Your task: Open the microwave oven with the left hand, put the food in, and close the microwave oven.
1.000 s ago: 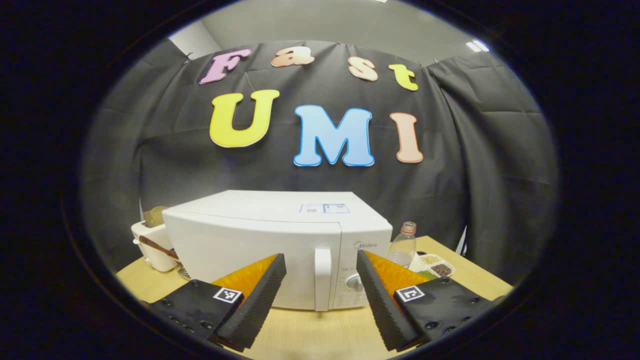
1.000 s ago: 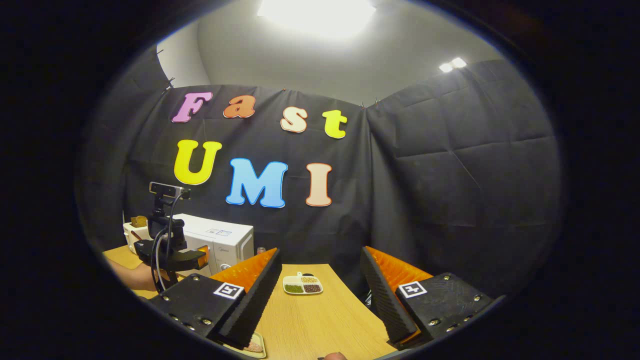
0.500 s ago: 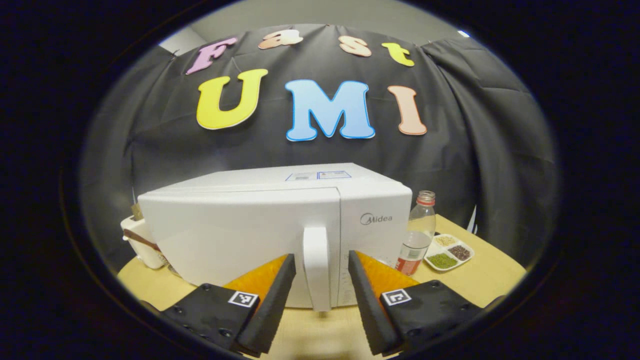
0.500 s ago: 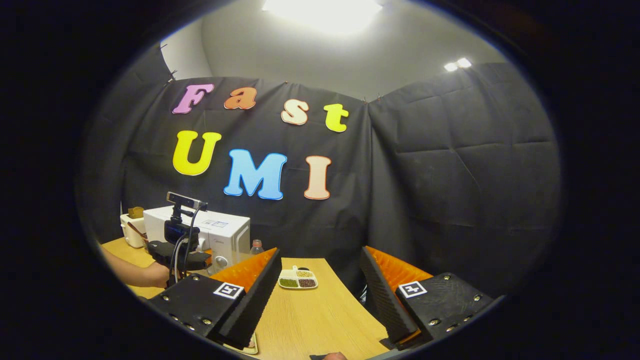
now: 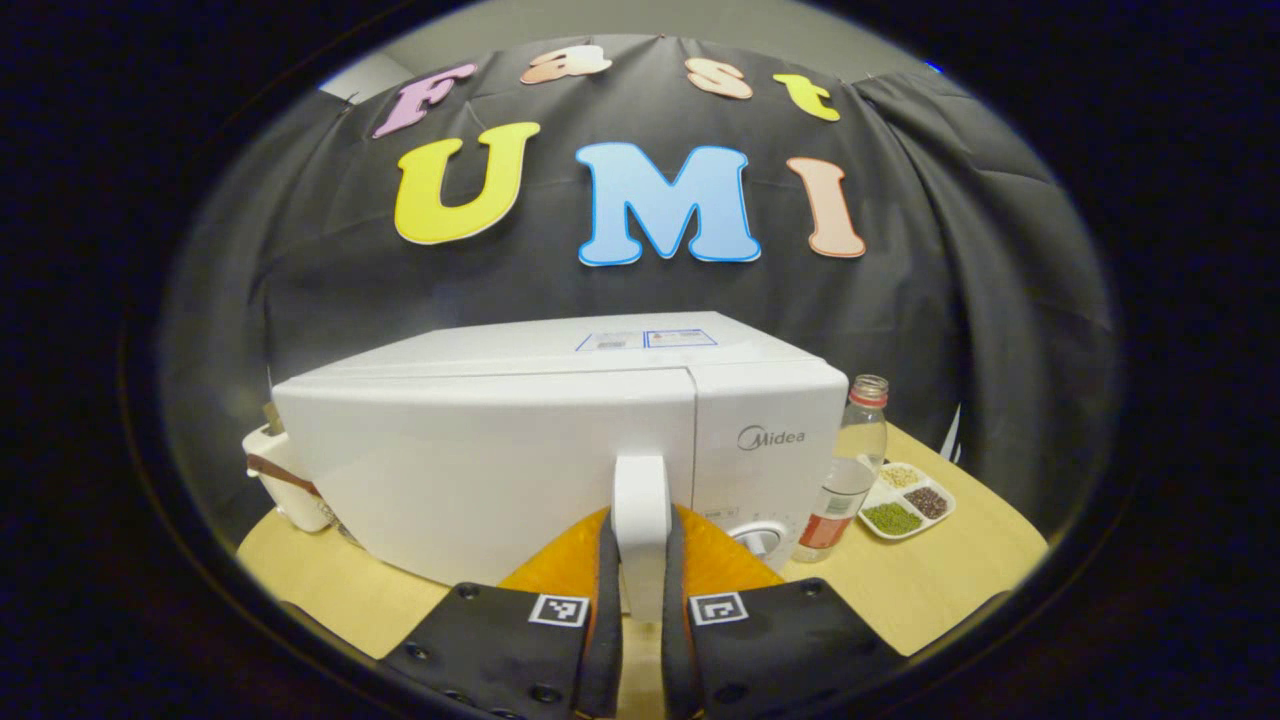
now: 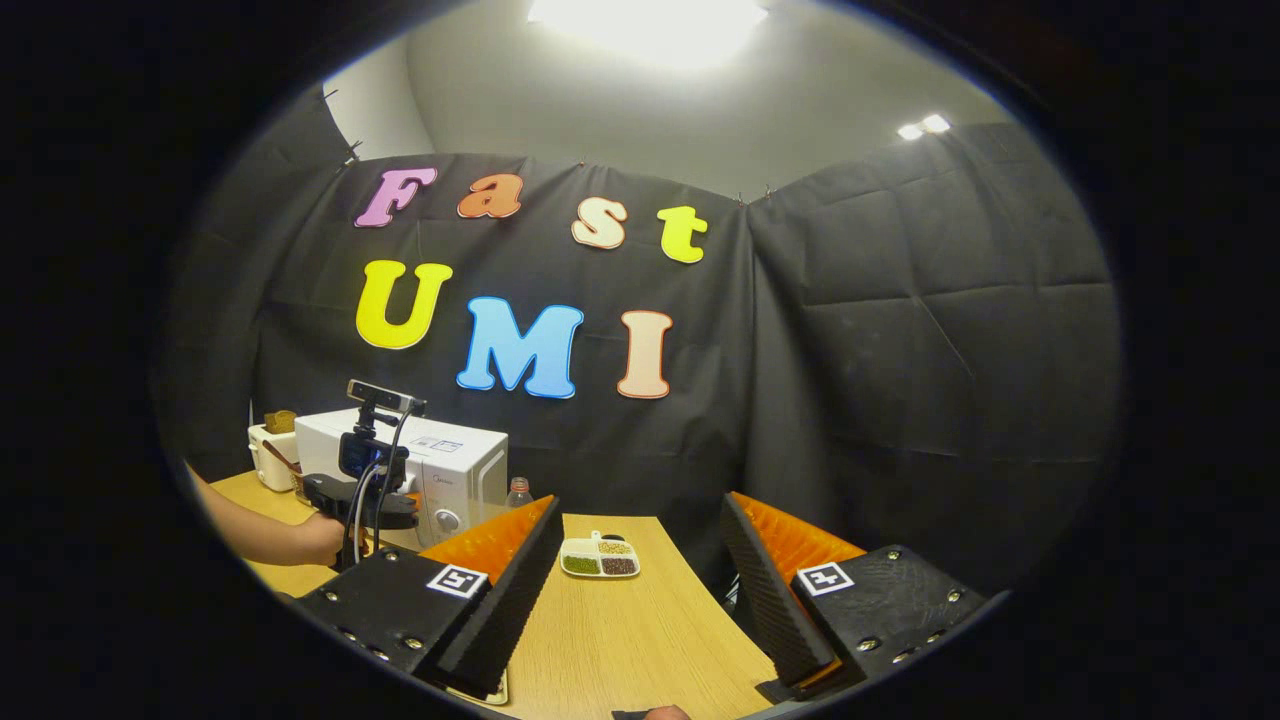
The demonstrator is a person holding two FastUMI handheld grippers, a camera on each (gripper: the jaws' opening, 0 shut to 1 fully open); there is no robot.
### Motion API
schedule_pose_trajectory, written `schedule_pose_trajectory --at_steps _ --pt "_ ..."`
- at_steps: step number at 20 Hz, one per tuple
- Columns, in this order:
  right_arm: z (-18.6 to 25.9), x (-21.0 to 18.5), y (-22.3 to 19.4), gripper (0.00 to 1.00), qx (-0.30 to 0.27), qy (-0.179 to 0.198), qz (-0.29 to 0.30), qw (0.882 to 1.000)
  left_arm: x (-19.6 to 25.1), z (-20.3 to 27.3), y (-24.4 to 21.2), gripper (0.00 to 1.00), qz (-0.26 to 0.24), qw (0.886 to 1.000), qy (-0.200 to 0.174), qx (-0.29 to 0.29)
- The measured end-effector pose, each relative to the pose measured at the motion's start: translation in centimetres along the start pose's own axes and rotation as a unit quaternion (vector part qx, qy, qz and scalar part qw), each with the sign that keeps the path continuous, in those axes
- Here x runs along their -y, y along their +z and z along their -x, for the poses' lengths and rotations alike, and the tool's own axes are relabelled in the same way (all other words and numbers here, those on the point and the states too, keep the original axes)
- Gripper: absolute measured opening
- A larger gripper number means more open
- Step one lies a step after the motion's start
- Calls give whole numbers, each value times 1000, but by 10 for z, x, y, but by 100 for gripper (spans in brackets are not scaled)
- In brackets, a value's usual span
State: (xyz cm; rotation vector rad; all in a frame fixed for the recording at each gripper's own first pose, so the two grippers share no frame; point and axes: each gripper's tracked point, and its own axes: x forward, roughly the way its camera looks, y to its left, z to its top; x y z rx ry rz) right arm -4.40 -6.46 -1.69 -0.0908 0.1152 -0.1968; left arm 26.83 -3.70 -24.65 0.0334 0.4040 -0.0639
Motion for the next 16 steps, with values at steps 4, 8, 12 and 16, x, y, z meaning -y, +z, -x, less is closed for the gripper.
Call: schedule_pose_trajectory --at_steps 4,8,12,16 --pt "1 -1 -2 96 0 12 -7 1000 -3 0 -3 14 35 999 3 -20" --pt "-4 7 -4 96 2 14 -2 1000 -3 1 0 9 35 999 6 -23" --pt "-16 12 -1 96 10 15 -18 1000 -8 26 -11 8 44 999 14 -21" --pt "-32 -2 -5 97 7 44 -30 999 -19 65 -22 7 40 999 5 -16"
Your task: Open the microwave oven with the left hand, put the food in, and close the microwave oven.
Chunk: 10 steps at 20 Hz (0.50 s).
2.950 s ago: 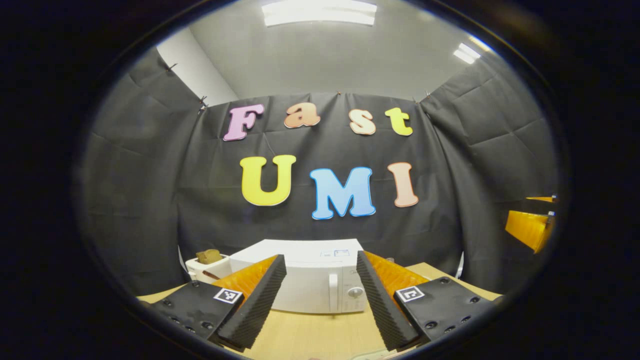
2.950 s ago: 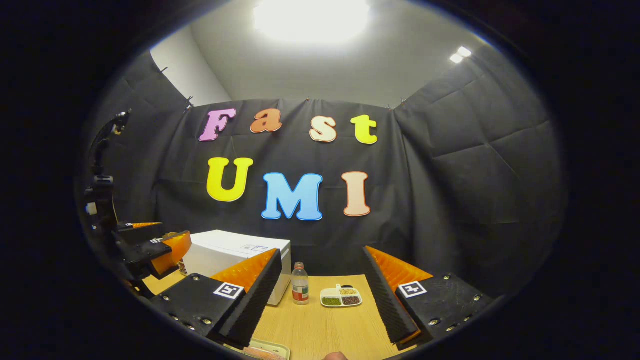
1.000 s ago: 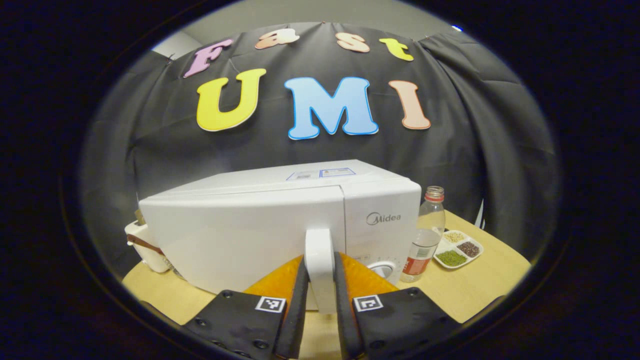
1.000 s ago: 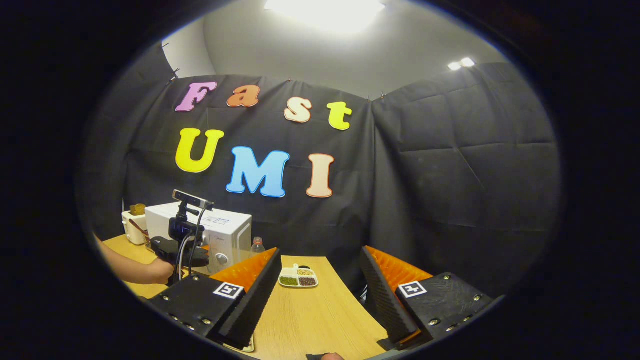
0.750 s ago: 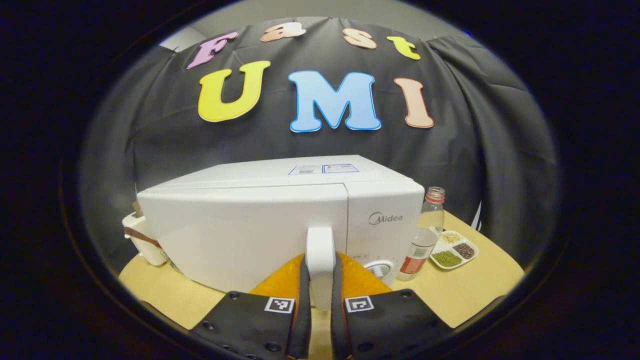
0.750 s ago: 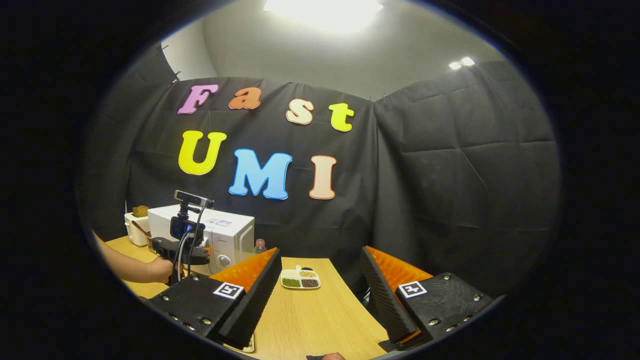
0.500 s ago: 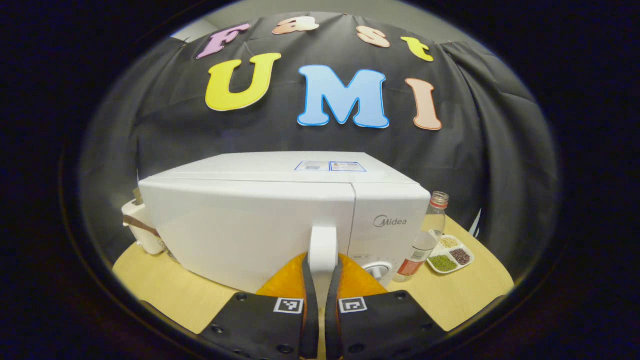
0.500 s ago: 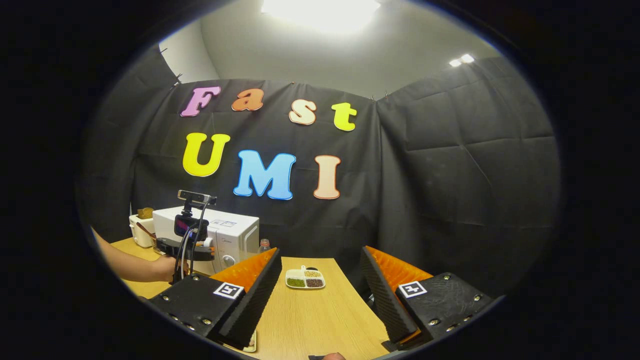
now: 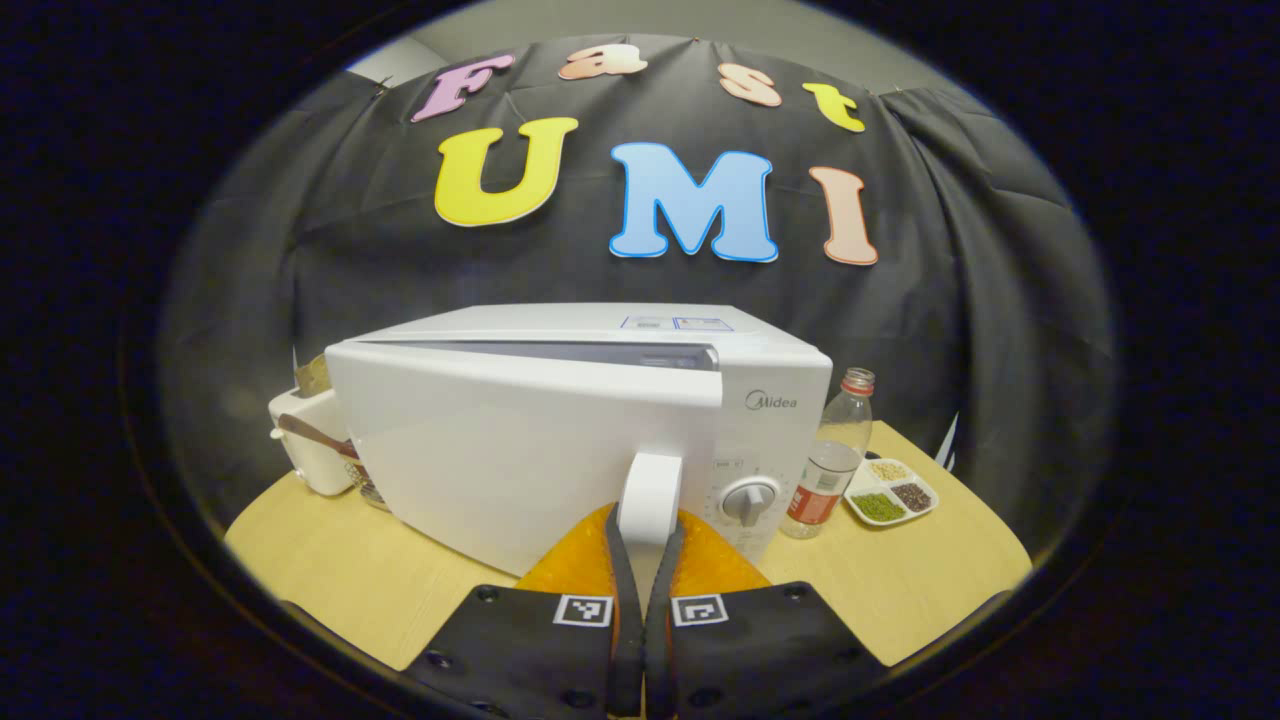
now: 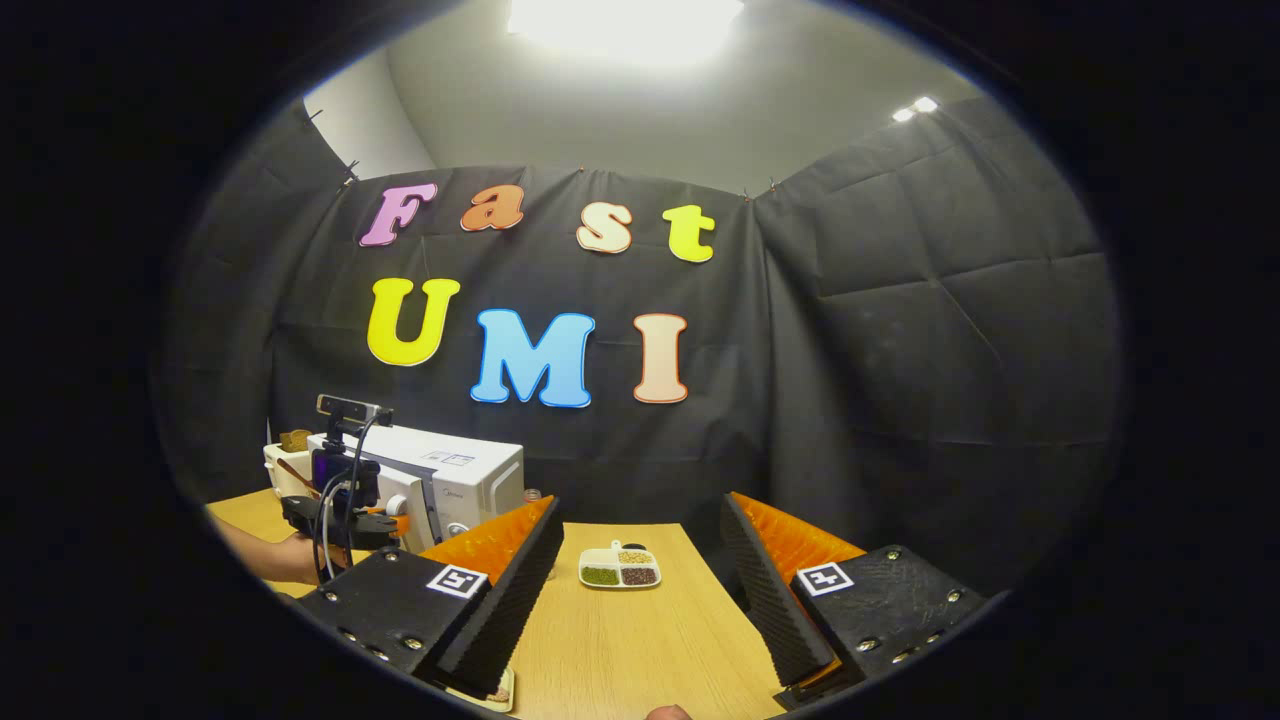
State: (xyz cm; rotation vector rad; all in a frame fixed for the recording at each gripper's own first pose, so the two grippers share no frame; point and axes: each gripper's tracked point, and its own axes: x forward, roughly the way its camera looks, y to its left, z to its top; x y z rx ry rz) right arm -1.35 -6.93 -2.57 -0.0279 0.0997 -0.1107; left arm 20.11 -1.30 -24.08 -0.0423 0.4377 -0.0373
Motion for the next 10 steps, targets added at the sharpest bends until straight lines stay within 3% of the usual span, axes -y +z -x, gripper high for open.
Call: schedule_pose_trajectory --at_steps 10 --pt "-20 -84 -4 97 -7 120 -19 993 -40 71 -22 21 -22 1000 -1 -11"
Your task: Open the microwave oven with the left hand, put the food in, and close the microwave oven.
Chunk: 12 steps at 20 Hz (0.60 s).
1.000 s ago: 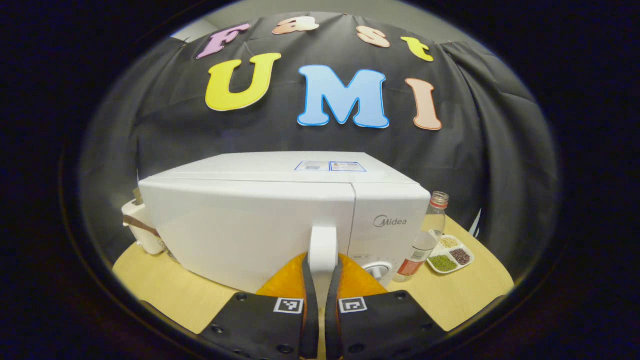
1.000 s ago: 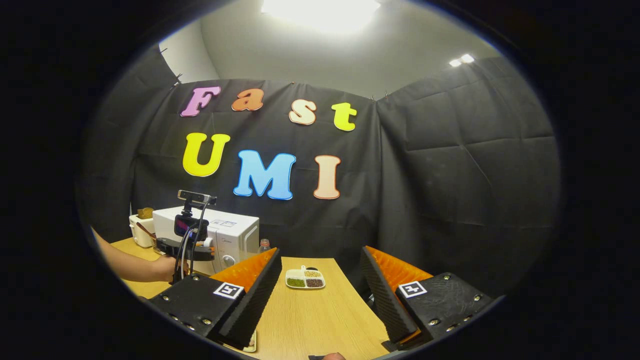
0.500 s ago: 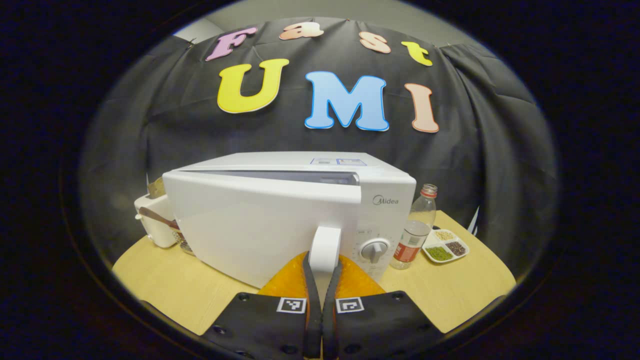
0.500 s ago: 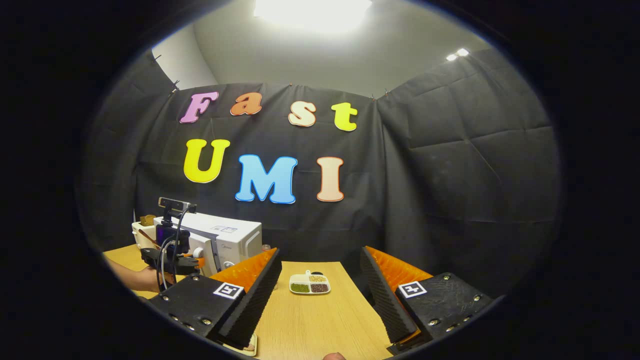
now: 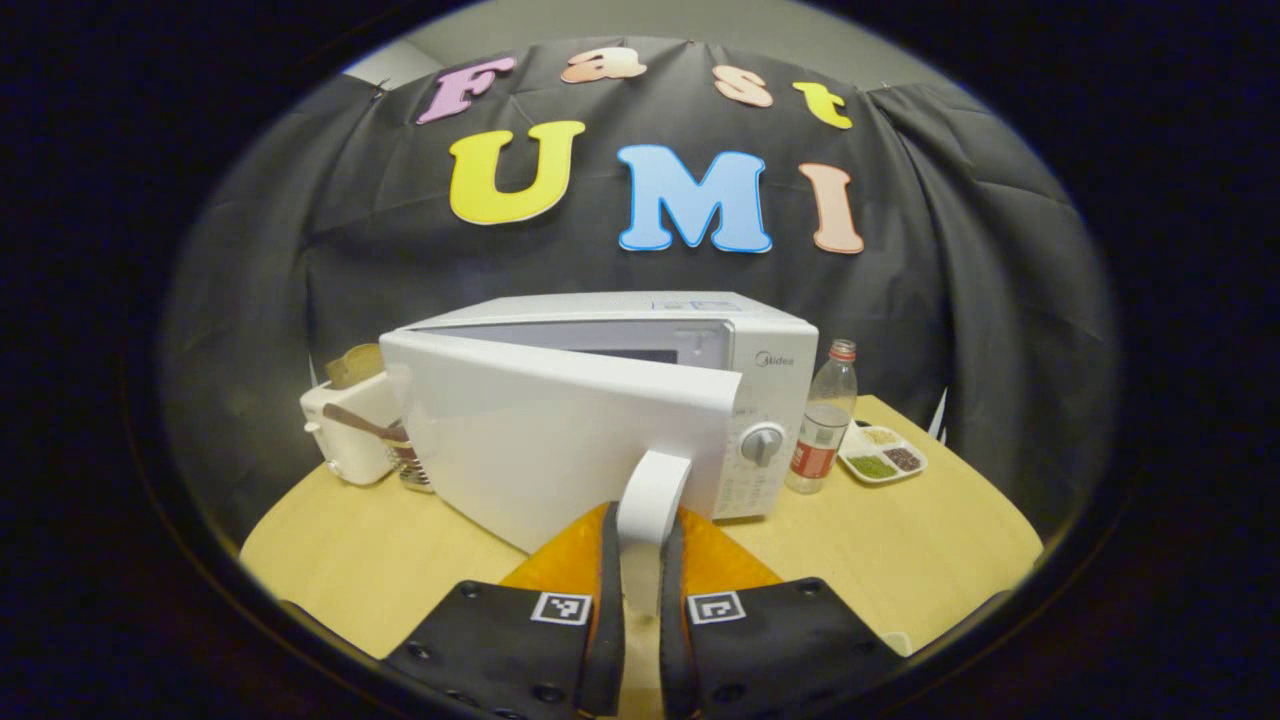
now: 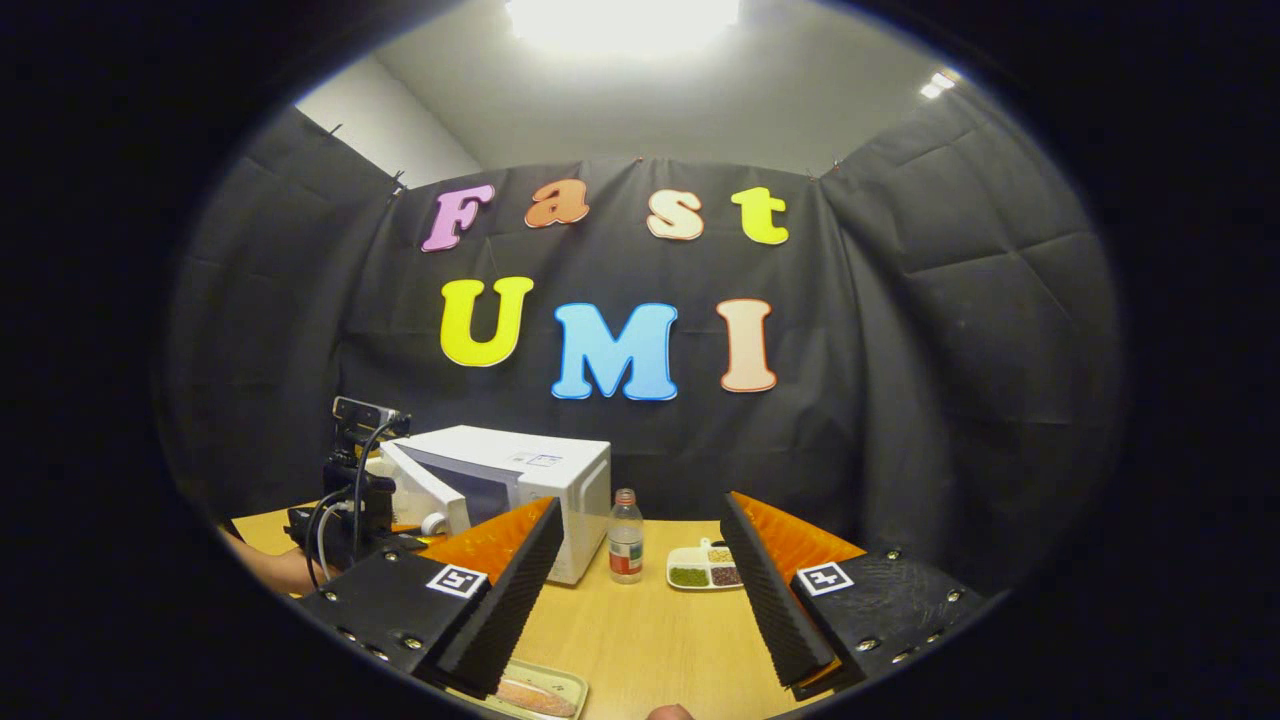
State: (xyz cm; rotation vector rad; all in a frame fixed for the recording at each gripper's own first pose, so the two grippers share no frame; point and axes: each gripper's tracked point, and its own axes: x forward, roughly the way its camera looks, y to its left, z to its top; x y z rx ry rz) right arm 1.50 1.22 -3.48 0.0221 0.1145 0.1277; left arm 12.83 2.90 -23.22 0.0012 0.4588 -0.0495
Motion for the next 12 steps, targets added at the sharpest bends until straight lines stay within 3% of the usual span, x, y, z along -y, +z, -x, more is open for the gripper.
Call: schedule_pose_trajectory --at_steps 12 --pt "-15 -93 2 97 4 104 -7 995 -92 84 -32 25 22 998 66 -3"
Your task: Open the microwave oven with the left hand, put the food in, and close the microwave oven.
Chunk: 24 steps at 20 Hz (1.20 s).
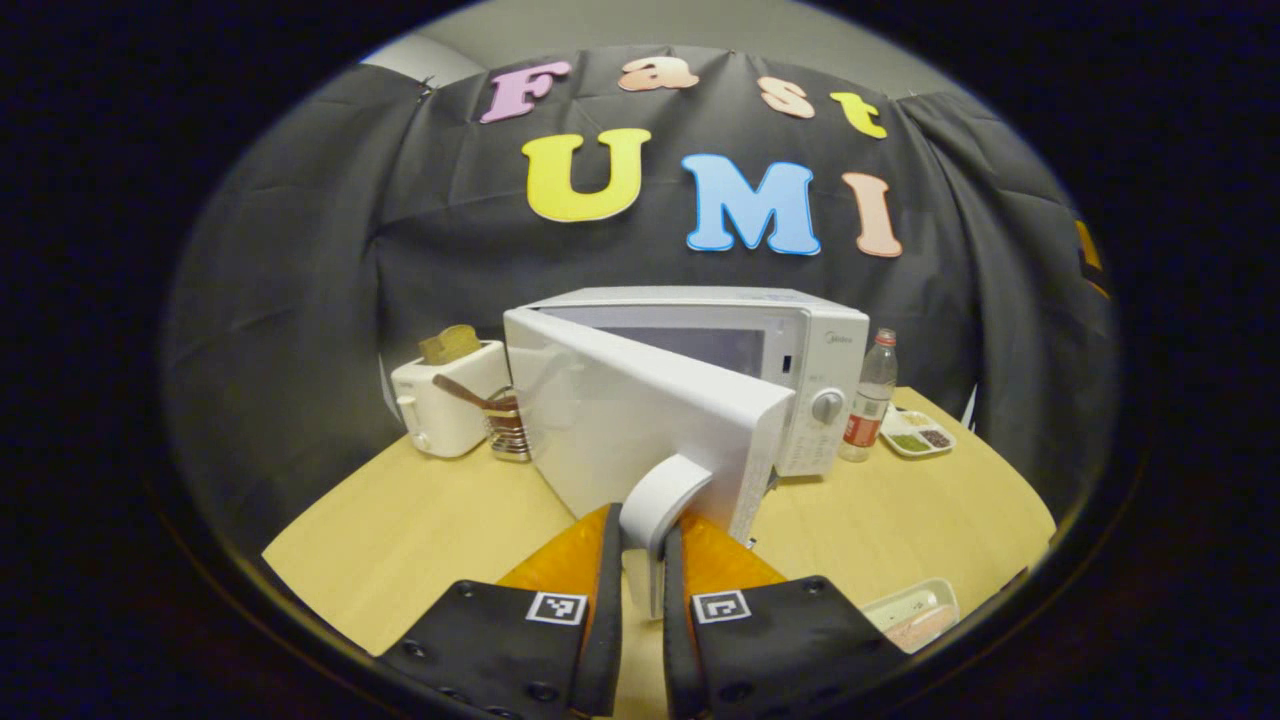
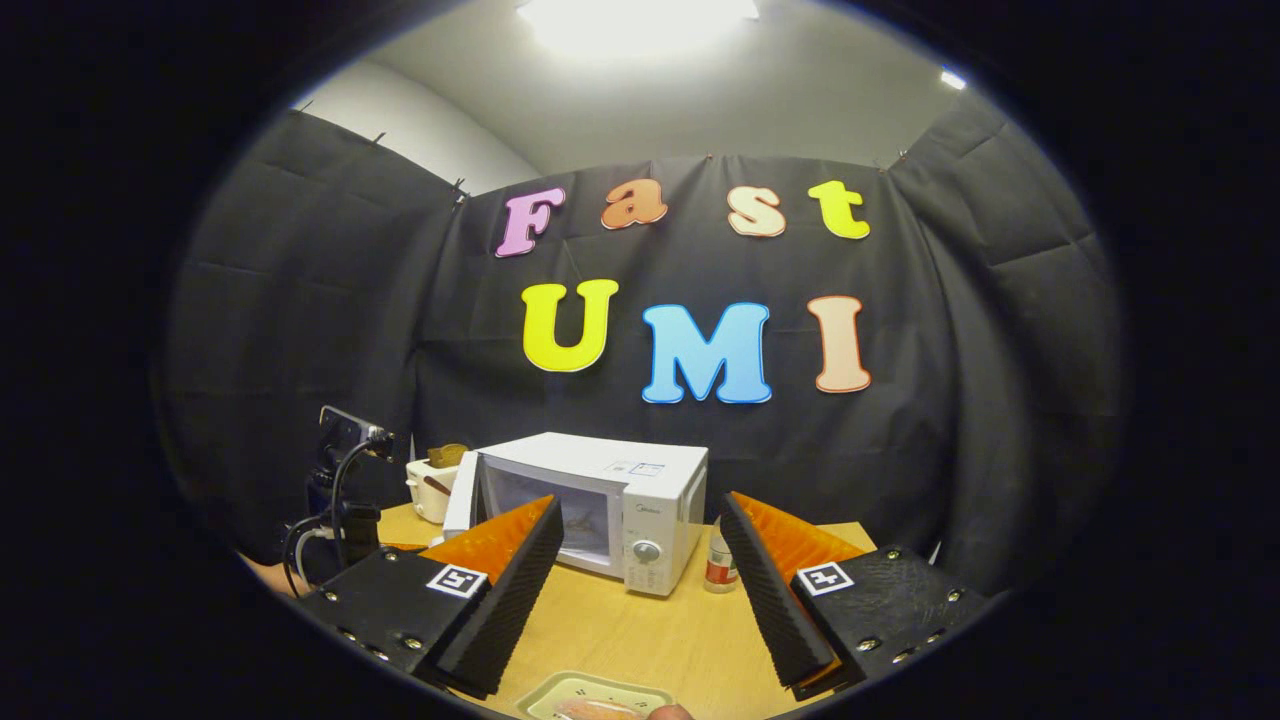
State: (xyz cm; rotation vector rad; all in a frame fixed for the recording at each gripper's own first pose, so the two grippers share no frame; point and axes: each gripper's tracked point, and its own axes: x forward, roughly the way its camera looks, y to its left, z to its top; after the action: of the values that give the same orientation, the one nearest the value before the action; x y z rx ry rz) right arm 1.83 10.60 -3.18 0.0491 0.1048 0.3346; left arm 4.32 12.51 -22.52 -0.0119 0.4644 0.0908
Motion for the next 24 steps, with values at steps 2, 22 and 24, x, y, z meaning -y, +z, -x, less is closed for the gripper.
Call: schedule_pose_trajectory --at_steps 2,22,24 --pt "-3 -13 -1 97 0 10 6 1000 -17 9 -3 26 9 1000 11 1" --pt "-50 -124 -22 97 -27 45 27 998 -166 33 -32 64 39 999 -24 -1" --pt "-55 -127 -25 96 -30 43 36 998 -180 33 -31 73 35 999 -30 -3"
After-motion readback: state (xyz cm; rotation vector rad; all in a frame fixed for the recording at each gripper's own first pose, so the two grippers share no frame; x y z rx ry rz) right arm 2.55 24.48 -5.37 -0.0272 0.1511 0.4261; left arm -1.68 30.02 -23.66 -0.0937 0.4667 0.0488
